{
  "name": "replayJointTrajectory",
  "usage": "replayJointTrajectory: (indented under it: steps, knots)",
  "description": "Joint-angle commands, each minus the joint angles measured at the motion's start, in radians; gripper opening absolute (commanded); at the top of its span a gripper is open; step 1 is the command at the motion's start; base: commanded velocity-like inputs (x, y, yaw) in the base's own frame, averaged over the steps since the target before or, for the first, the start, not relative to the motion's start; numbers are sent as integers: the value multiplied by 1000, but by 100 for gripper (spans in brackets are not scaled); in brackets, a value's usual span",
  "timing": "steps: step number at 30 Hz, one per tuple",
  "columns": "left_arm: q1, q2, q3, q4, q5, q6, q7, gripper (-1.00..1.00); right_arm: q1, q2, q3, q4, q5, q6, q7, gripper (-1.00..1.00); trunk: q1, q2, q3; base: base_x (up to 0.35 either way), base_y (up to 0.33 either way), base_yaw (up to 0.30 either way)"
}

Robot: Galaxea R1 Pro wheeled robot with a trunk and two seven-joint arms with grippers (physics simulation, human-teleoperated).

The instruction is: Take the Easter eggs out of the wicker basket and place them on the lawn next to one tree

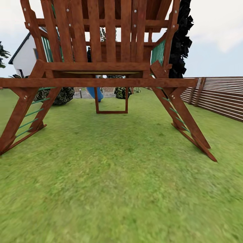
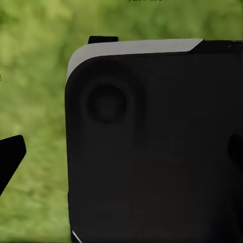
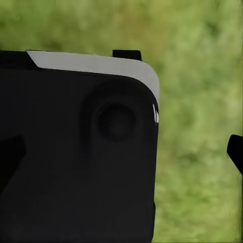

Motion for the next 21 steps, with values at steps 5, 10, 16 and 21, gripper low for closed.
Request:
replayJointTrajectory:
  steps: [5,10,16,21]
  knots:
    - [0,0,1,0,1,-2,0,100,0,0,1,1,1,-3,0,100,0,0,-1,173,0,292]
    - [0,0,1,0,1,-2,0,100,0,0,1,0,1,-3,0,100,0,0,-1,298,0,292]
    - [0,0,2,0,1,-2,0,100,0,-2,1,-1,1,-3,0,100,0,0,-1,315,0,292]
    - [0,0,2,0,1,-2,0,100,0,-2,2,-1,2,-3,0,100,0,0,-1,317,0,292]
